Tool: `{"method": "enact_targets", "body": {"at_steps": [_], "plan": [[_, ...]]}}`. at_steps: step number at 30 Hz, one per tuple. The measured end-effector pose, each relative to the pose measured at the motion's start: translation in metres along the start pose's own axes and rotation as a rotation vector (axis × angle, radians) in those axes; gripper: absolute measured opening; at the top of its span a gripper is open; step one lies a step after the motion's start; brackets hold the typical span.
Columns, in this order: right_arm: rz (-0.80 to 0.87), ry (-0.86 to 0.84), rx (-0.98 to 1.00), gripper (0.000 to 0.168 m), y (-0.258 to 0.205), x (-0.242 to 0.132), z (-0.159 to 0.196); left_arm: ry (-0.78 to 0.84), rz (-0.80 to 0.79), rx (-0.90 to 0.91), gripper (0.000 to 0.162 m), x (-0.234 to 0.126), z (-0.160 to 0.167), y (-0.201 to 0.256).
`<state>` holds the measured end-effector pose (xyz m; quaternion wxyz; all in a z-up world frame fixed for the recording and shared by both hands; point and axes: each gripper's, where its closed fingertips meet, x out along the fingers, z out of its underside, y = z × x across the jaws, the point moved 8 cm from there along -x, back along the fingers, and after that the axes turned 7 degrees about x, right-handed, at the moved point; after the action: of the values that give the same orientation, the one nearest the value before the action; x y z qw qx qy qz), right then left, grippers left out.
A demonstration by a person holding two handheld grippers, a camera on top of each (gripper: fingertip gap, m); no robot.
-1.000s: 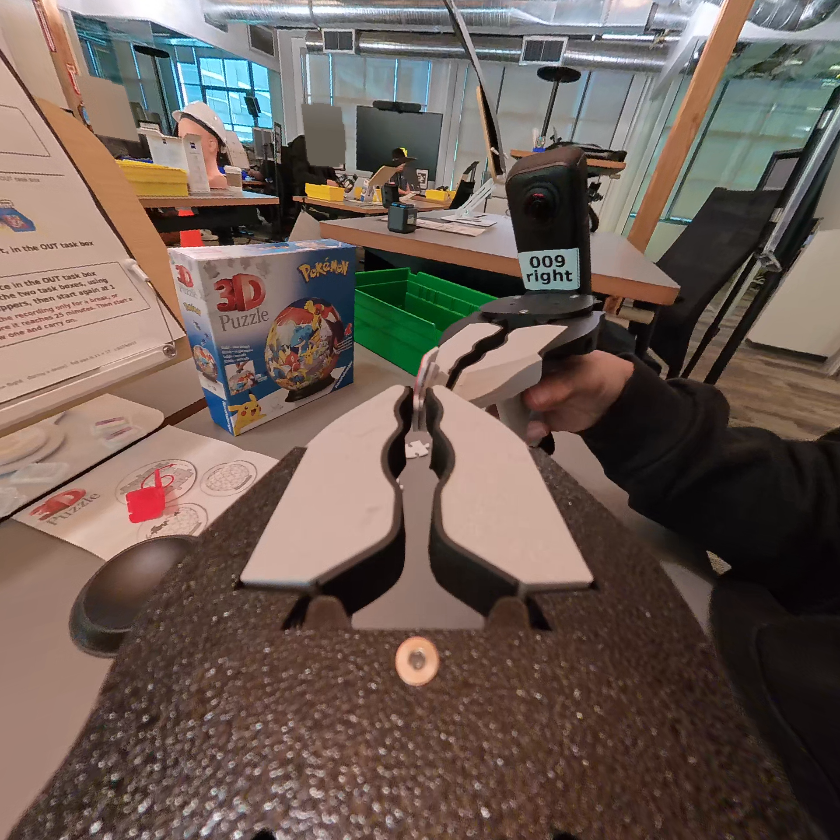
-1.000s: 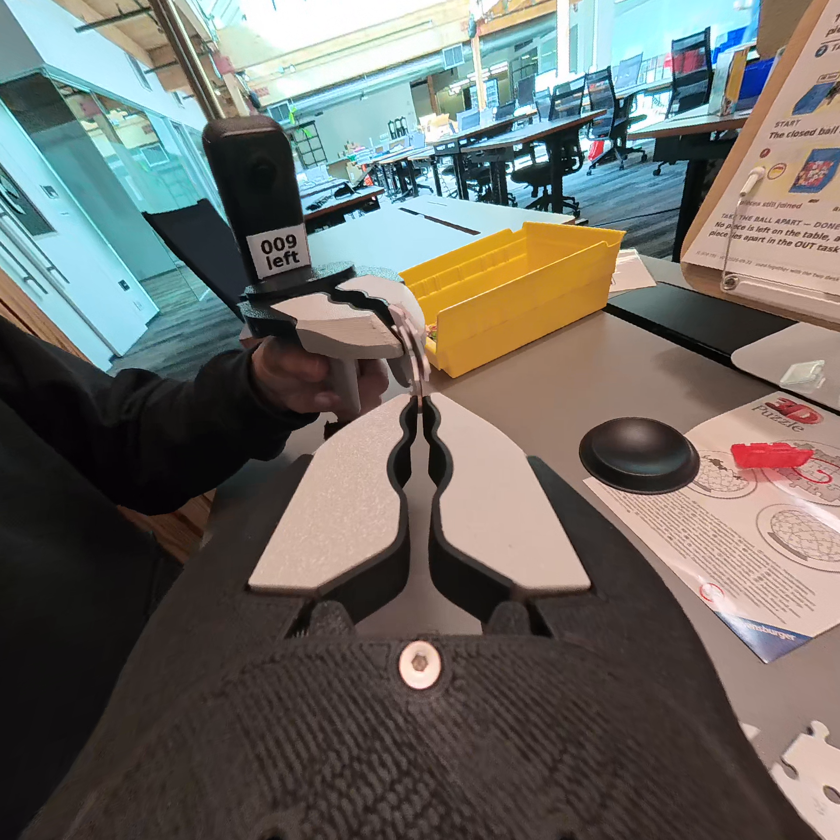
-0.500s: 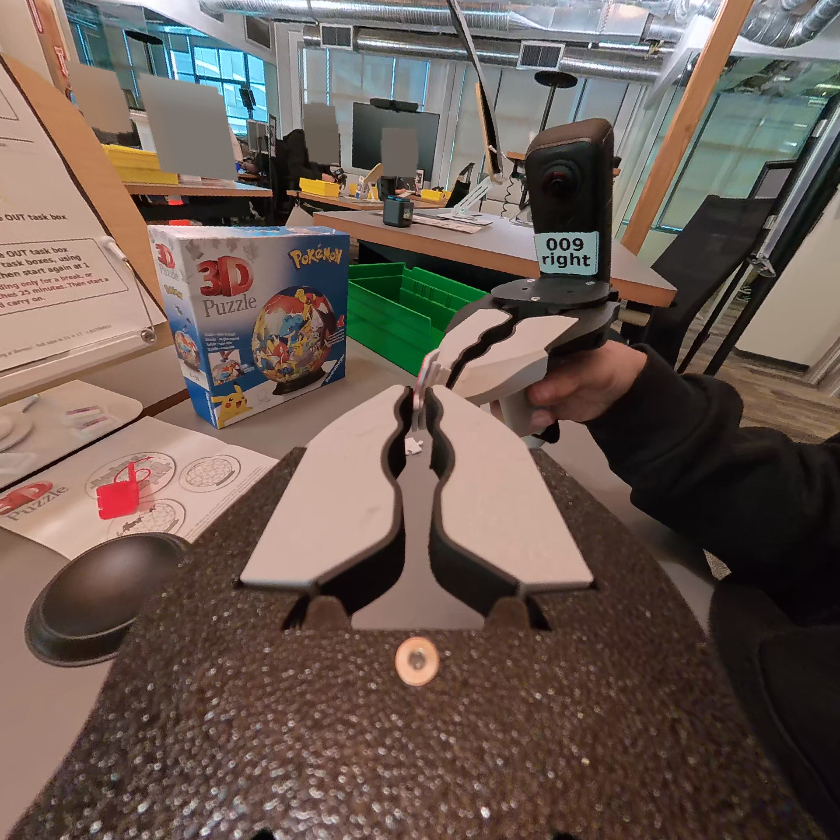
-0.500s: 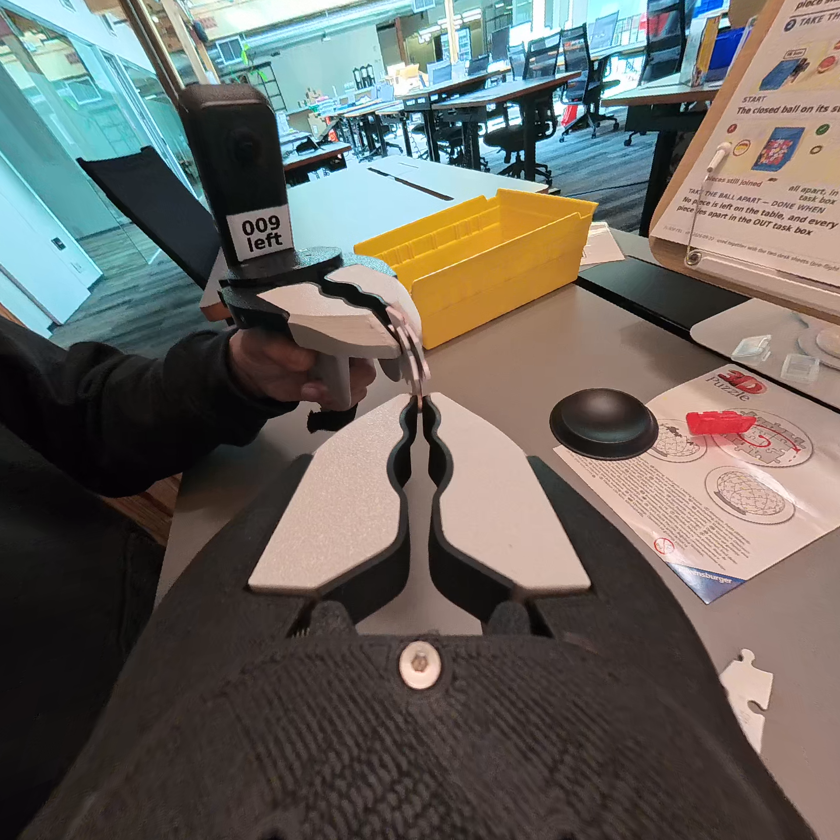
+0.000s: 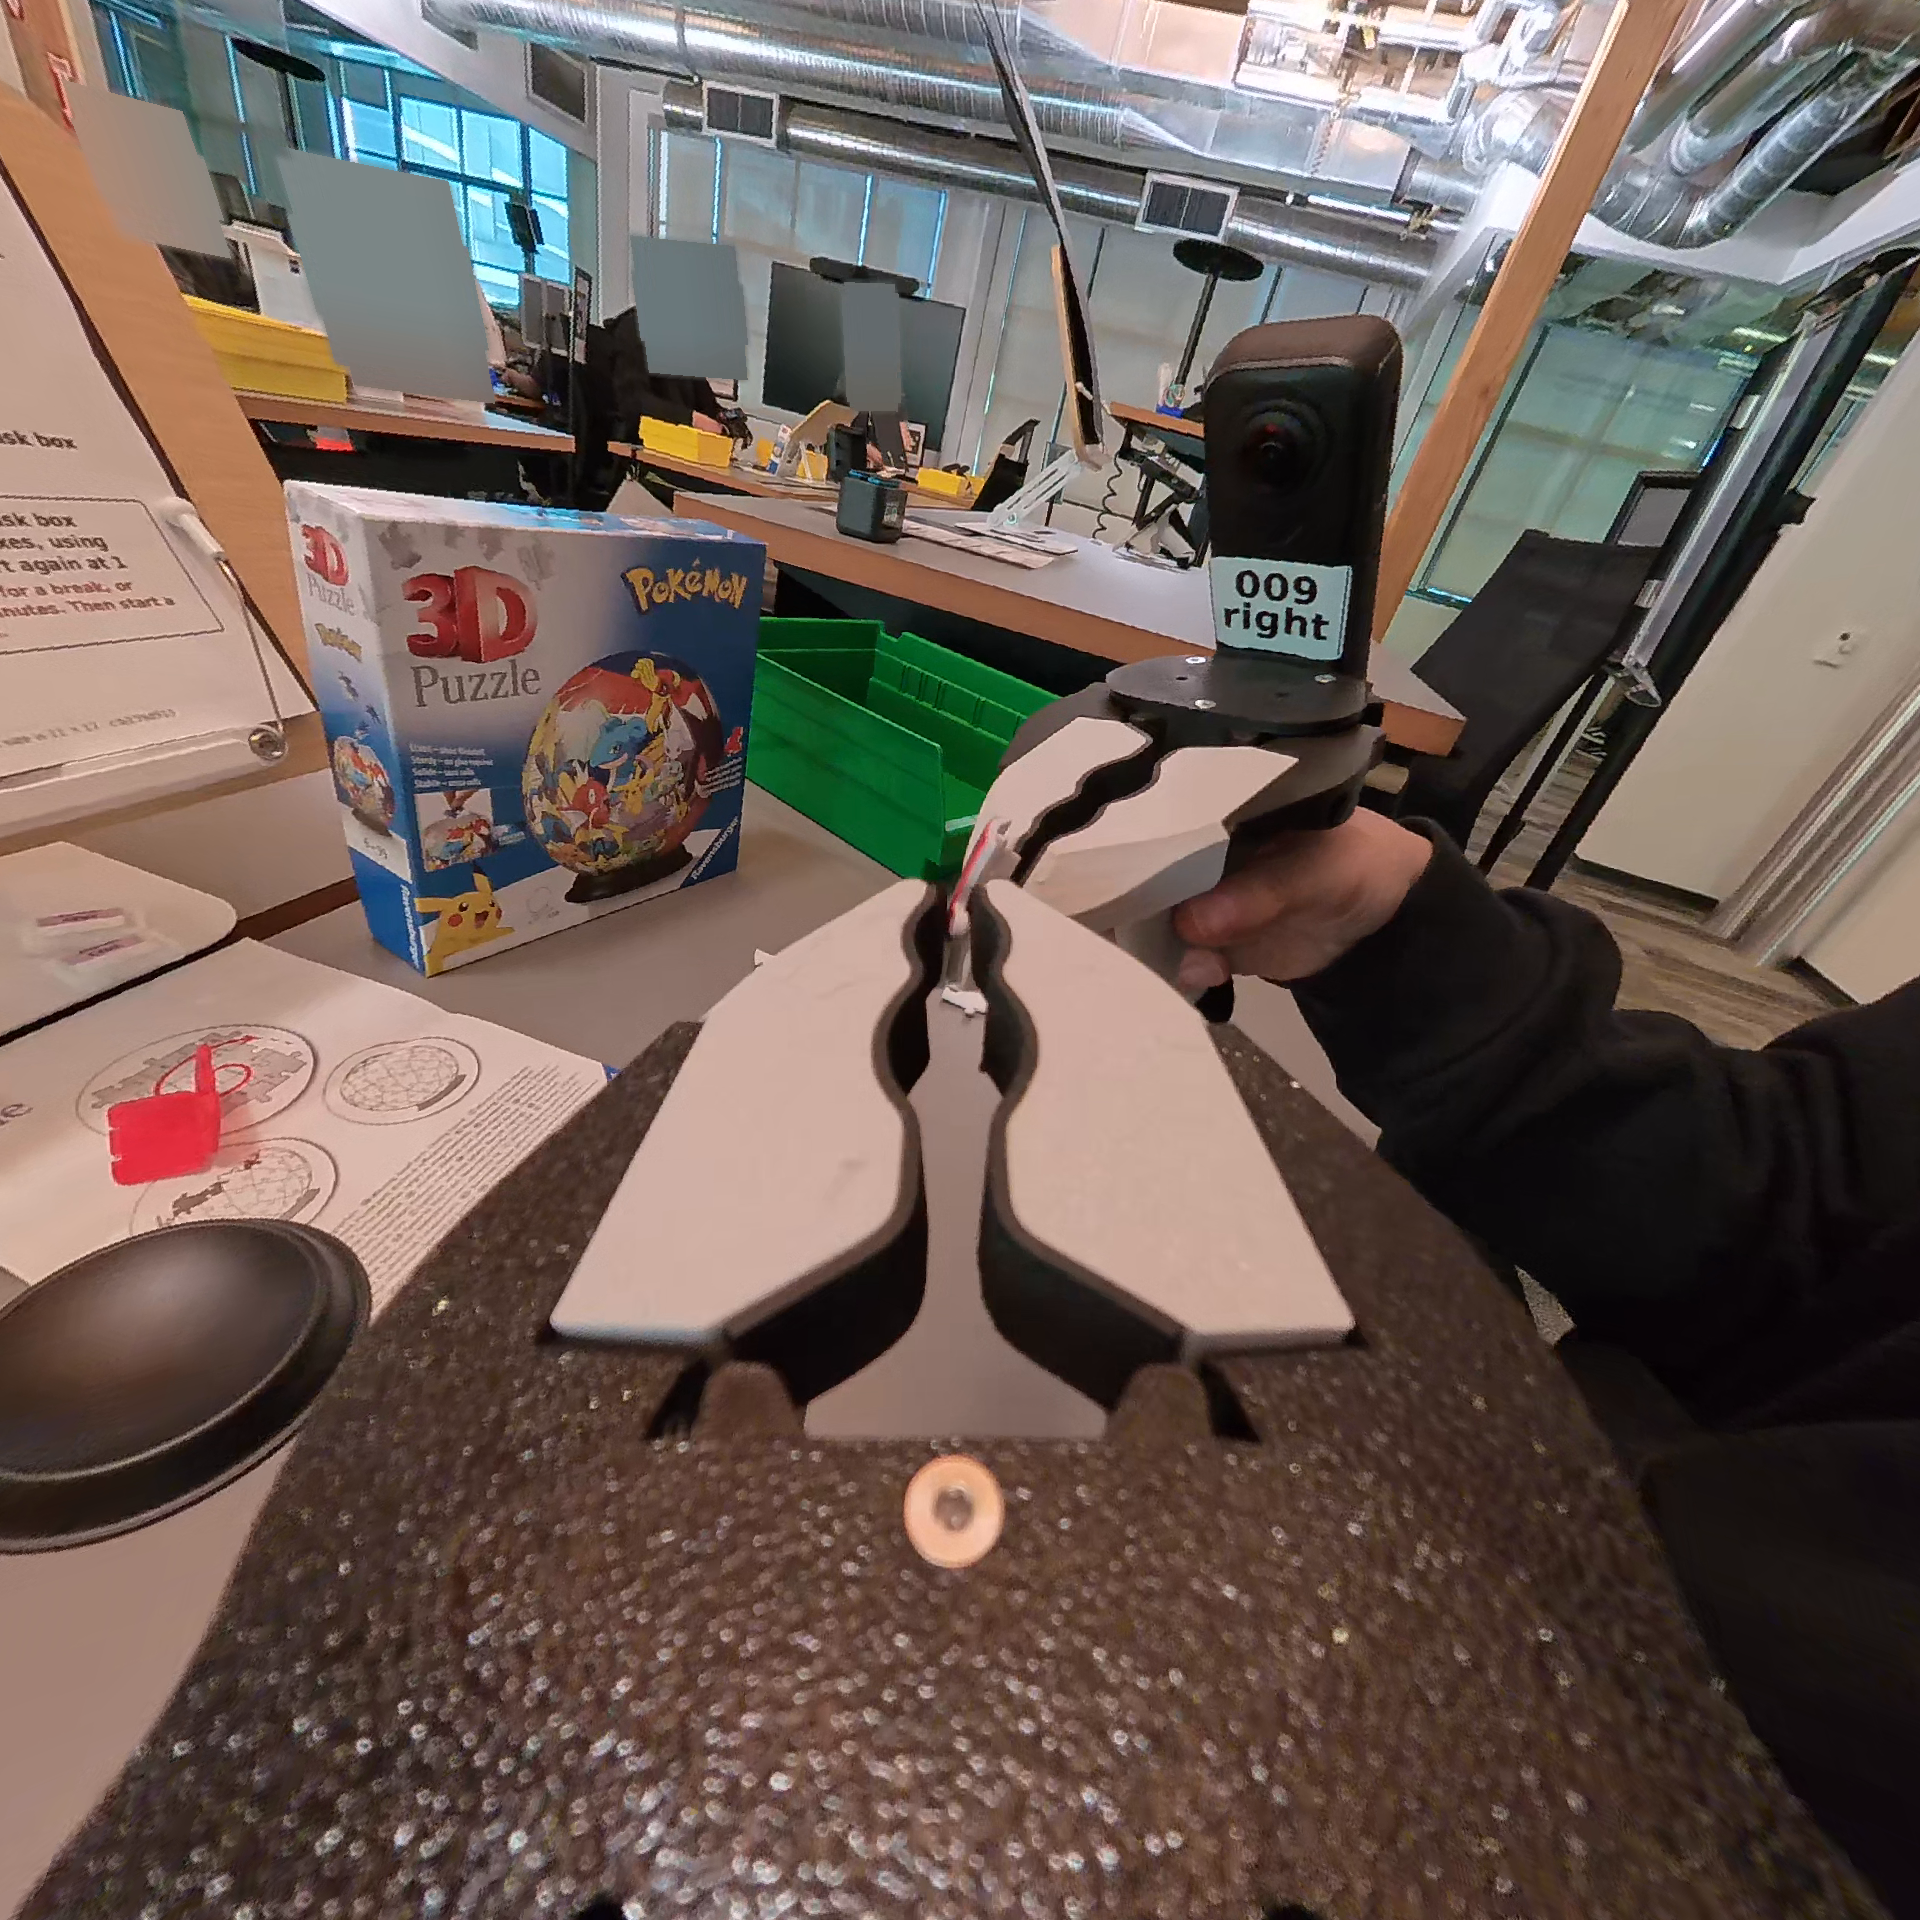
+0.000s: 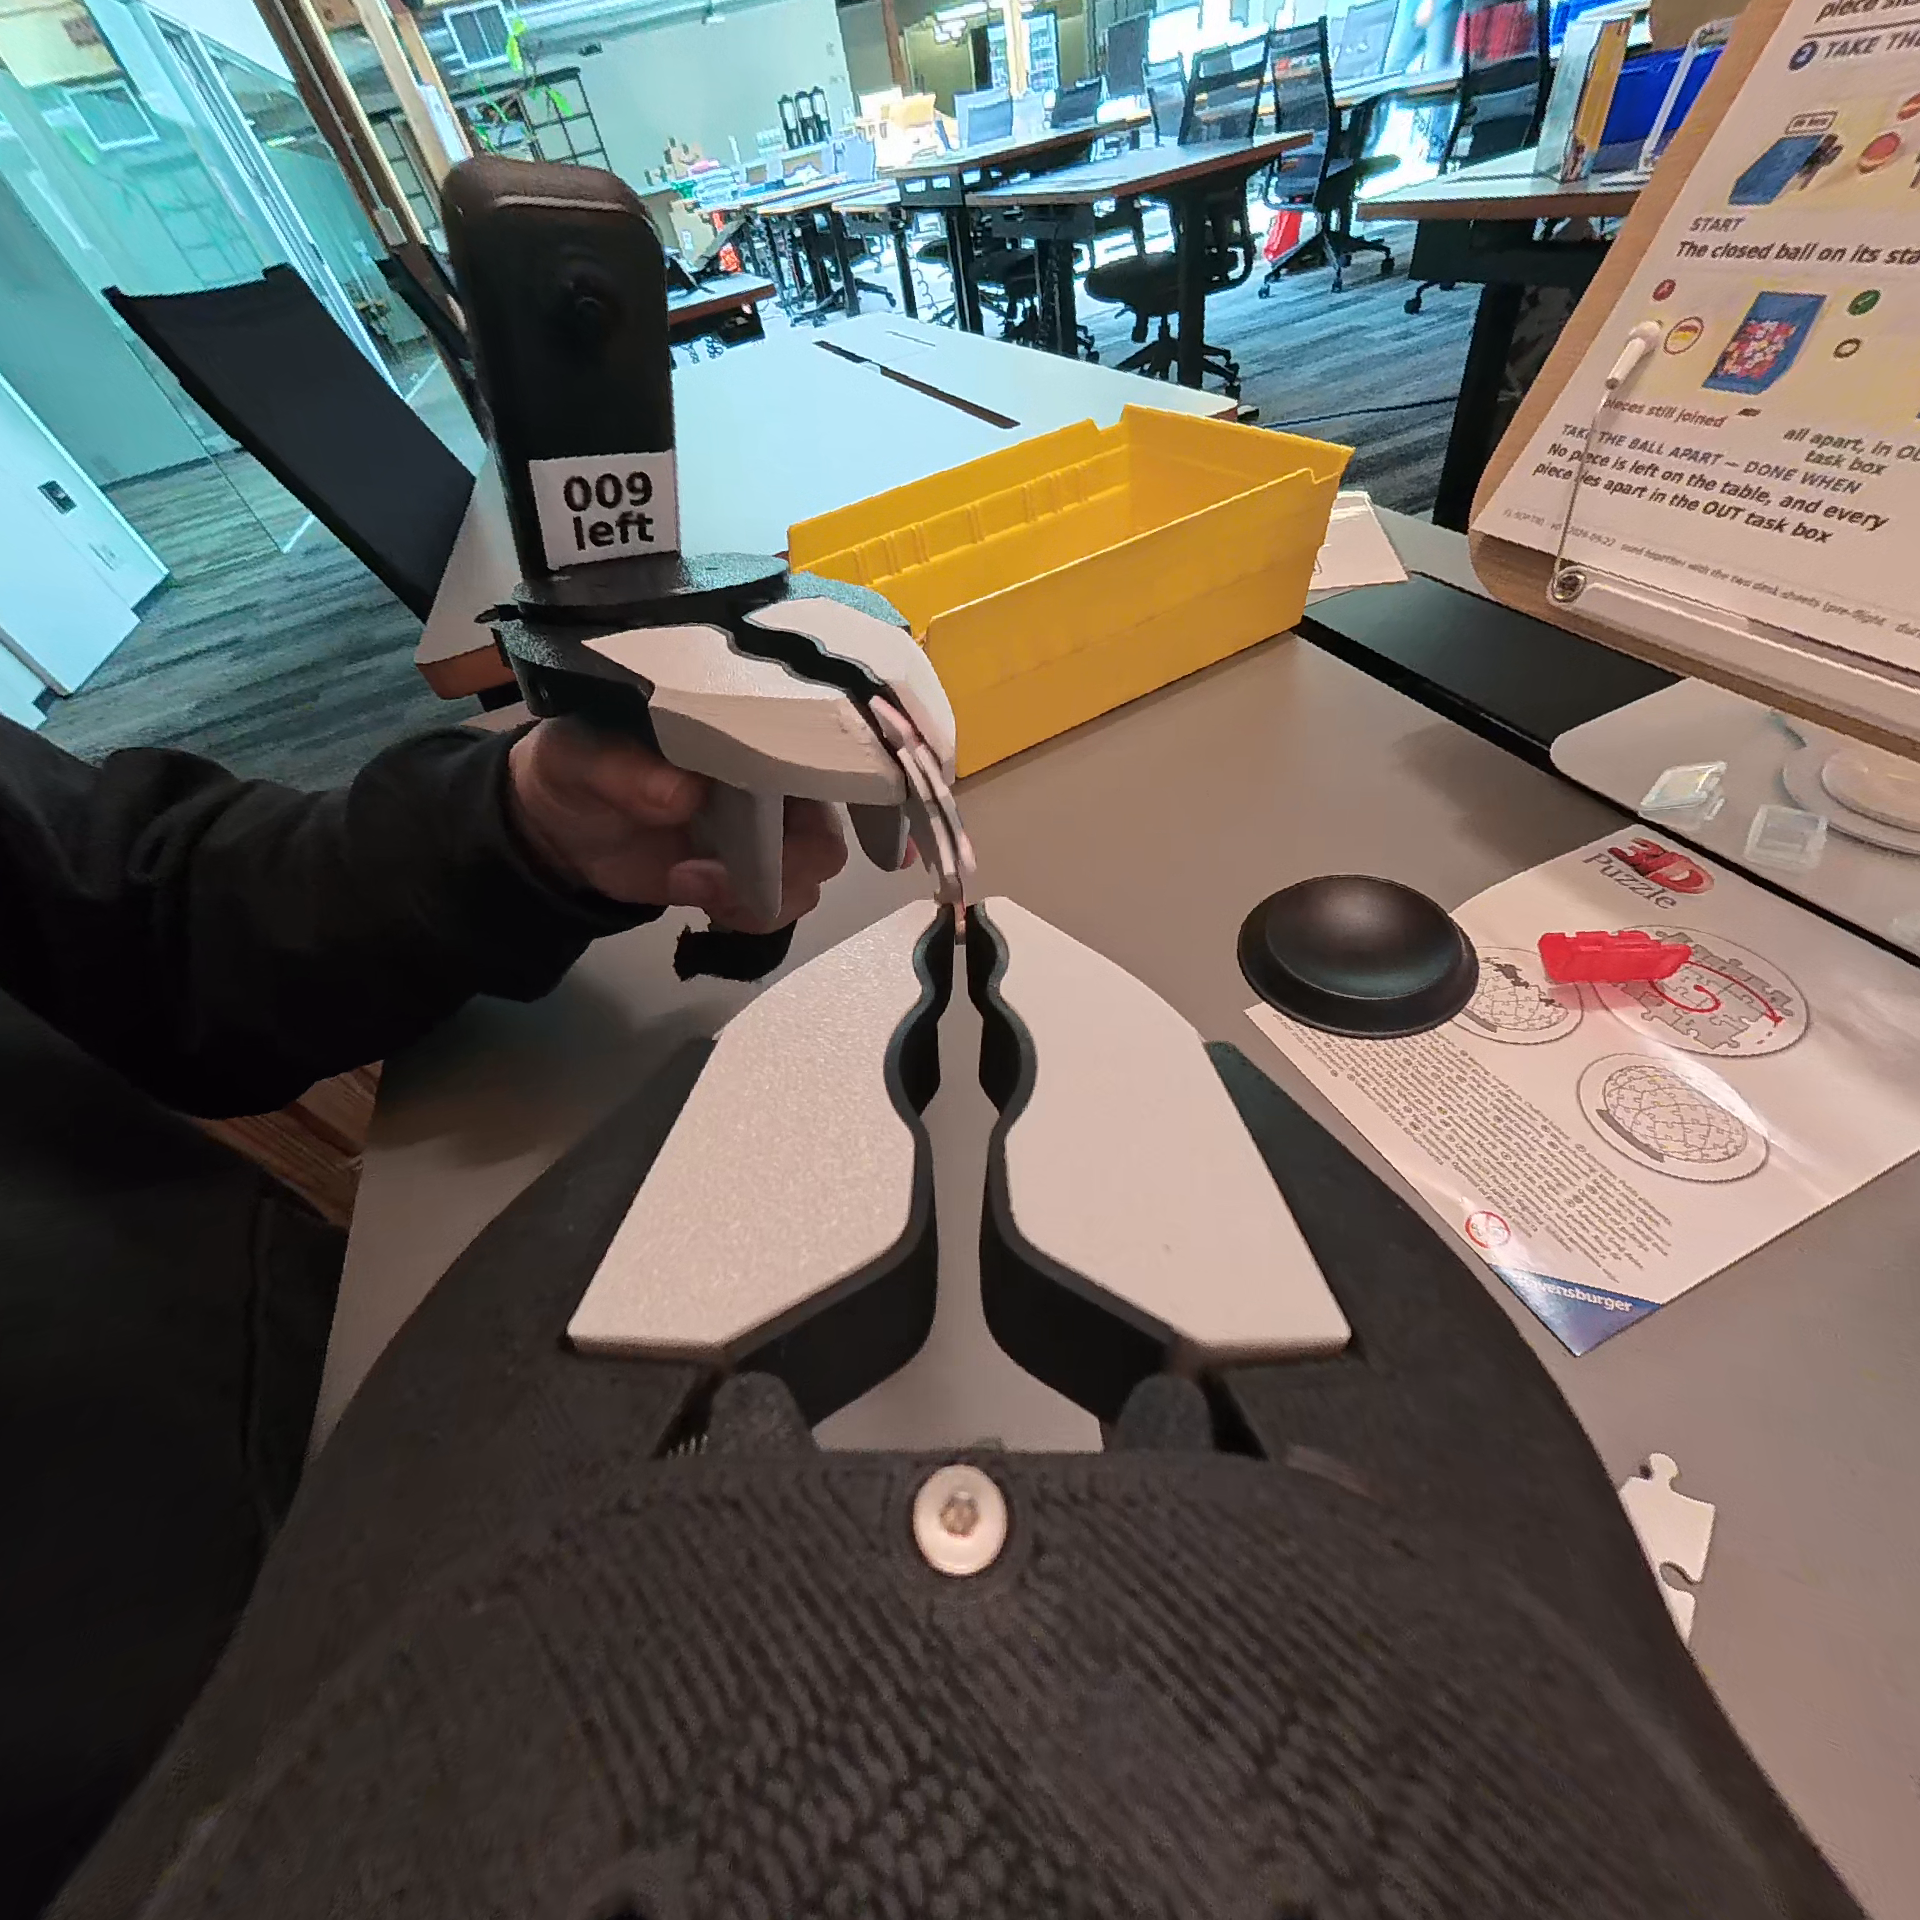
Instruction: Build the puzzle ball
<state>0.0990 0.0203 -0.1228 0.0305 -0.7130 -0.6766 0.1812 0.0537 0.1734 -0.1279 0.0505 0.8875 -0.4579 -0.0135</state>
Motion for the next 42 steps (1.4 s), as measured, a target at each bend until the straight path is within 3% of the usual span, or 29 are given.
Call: {"method": "enact_targets", "body": {"at_steps": [11,17,22,26,29,35,42], "plan": [[0.052,-0.040,-0.029,0.002,-0.004,-0.006,0.001,-0.017,-0.026,0.063,0.004,0.002,0.001,0.003],[0.109,-0.078,-0.018,0.002,0.002,-0.018,0.006,0.014,-0.131,0.070,0.001,-0.003,-0.005,-0.008],[0.299,-0.021,0.031,0.002,0.032,-0.083,-0.001,0.044,-0.140,0.060,0.001,-0.011,-0.010,-0.009],[0.461,-0.097,0.118,0.002,0.059,-0.136,0.012,0.035,-0.135,0.076,0.001,-0.018,-0.006,-0.008],[0.467,-0.164,0.220,0.002,0.073,-0.153,0.030,0.028,-0.124,0.064,0.001,-0.017,-0.001,-0.008],[0.380,-0.298,0.456,0.003,0.100,-0.150,0.062,-0.033,-0.077,0.044,0.001,-0.008,0.010,-0.004],[0.373,-0.457,0.570,0.003,0.135,-0.130,0.078,-0.090,-0.072,0.054,0.001,-0.012,0.016,-0.001]]}}
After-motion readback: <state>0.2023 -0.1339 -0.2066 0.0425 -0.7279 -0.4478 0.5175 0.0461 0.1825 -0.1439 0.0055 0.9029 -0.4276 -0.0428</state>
